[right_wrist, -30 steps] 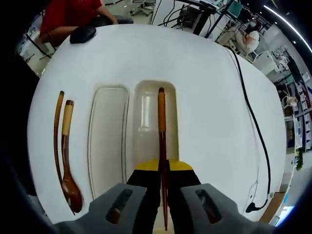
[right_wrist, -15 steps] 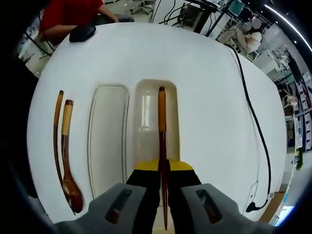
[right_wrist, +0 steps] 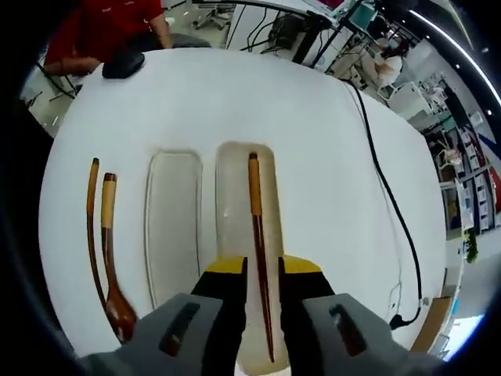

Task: Arrange the utensils inside the cutlery case until each visible utensil rests in its matching compartment.

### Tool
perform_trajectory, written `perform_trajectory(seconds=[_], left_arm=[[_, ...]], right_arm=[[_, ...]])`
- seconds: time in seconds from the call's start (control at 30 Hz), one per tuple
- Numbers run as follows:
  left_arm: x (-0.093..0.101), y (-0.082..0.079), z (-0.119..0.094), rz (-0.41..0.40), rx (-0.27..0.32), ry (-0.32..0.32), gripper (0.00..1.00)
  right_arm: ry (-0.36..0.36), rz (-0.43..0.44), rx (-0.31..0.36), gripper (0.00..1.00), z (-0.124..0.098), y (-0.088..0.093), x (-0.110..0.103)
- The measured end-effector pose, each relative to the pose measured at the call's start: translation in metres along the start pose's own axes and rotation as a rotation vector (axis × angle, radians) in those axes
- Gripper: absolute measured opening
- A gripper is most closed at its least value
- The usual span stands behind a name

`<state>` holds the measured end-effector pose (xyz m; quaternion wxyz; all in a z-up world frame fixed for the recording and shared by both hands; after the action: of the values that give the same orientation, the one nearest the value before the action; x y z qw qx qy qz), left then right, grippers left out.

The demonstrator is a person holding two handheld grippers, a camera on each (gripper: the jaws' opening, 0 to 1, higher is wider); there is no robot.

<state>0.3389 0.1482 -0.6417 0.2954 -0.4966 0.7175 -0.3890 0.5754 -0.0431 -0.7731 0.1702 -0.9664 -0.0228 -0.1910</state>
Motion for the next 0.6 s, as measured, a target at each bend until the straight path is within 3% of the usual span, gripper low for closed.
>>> perform_trajectory(seconds=[0.2,0.3,0.6], left_arm=[[0.001,-0.002,0.005,0.013,-0.008,0.016,0.57],[0.004,-0.009,0.009,0.026,0.003,0.024,0.57],[0.018,-0.014,0.012,0.072,-0.007,0.088,0.58]], right_arm=[[0.039,0.061,0.069,0.15,-0.026,-0.012,0.004],[0.038,0.111,0.106,0.15,-0.034,-0.012,-0.007],[0.032,0.146,0.113,0.18,-0.051,0.001,-0.024]])
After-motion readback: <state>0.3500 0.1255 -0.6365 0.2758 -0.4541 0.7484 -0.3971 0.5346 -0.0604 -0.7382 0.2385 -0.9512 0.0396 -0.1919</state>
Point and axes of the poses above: the point that each gripper's makers call its tool centre point, and the gripper's own axes: z roughly forward along the fingers, x roughly to its right, y roughly out of its underside, the point moved 2 cm from there along -z, roughly backward along the fingers, and after that the axes turned 5 degrees about y, right-handed, at the moved point
